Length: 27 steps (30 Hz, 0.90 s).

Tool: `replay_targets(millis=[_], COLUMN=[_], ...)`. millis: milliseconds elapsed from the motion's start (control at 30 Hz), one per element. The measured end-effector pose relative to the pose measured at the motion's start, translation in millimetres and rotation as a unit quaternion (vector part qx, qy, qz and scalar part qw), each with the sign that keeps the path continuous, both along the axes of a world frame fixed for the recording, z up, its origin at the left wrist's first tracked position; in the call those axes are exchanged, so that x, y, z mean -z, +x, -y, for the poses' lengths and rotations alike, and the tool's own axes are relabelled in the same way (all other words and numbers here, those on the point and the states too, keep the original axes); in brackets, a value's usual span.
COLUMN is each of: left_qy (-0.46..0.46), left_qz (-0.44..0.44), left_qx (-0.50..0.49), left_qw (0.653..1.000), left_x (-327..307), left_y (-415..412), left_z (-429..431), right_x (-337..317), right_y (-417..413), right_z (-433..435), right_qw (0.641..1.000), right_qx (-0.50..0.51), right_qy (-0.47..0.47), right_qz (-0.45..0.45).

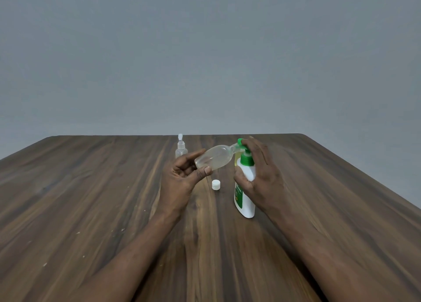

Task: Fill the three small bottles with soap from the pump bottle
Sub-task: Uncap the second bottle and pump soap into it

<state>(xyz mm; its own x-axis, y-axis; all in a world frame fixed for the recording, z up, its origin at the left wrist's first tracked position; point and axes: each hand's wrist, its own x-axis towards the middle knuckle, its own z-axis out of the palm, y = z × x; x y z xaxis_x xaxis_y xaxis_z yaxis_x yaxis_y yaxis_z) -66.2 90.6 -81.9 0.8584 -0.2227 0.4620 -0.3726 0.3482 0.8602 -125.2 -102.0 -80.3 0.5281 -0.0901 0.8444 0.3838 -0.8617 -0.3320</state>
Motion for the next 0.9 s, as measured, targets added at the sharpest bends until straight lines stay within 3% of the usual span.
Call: replay_targets(millis=[900], left_qy=[0.006], left_qz=[0.012], left_qx=[0.009], left_qw=[1.000], left_x=[0.9], left_y=[-5.2], left_z=[-0.4], right_x=[-0.9], right_y=[0.7], right_z=[-4.1], right_qw=[1.000], right_qx=[0.016], right_qy=[0.001], right_qz=[0.017])
